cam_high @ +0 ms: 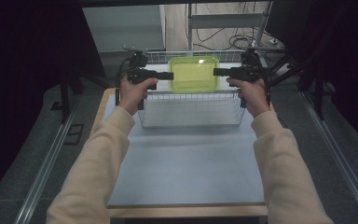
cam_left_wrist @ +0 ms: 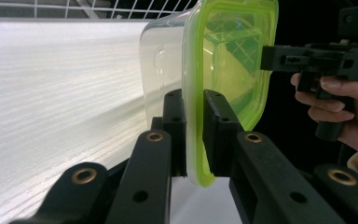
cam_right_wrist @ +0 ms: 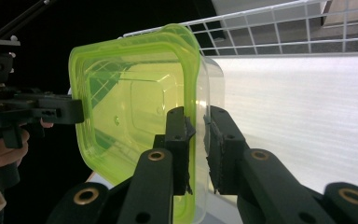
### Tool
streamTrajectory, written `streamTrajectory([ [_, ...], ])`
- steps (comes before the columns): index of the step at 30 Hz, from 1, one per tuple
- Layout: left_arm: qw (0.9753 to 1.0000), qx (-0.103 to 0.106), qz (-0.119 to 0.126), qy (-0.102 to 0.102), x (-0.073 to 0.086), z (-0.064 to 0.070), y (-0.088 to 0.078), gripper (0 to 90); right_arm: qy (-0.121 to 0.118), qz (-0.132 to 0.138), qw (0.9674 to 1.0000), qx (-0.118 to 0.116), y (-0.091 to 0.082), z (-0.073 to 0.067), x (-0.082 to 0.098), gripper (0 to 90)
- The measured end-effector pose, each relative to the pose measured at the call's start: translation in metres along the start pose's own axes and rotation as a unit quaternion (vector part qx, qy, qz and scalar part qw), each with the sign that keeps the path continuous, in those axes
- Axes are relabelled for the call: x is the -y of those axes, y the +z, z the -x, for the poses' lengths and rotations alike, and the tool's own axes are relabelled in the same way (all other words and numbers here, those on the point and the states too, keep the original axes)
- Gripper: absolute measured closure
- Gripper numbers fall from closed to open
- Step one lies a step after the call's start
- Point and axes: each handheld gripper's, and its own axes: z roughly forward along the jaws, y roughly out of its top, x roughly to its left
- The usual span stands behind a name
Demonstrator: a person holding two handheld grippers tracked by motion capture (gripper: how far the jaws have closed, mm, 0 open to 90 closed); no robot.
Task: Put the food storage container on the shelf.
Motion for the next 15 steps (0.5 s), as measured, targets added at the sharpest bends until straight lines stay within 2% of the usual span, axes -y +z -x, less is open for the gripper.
streamTrajectory([
  [6,0.9998,-0.018,0.003,-0.005,-0.006,-0.002,0.005,80.3,0.014,0.003,0.9999,0.003,0.005,0.004,-0.002,79.2],
  [11,0.9994,-0.016,0.012,-0.028,-0.008,-0.008,0.011,79.2,0.011,0.005,0.9998,0.016,0.009,0.005,-0.005,78.0],
  [14,0.9988,-0.016,0.016,-0.043,-0.009,-0.01,0.013,74.8,0.004,0.007,0.9998,0.021,0.013,0.003,-0.005,72.3],
  [15,0.9989,-0.019,0.016,-0.041,-0.009,-0.011,0.014,74.2,-0.001,0.008,0.9997,0.024,0.015,0.003,-0.005,72.3],
])
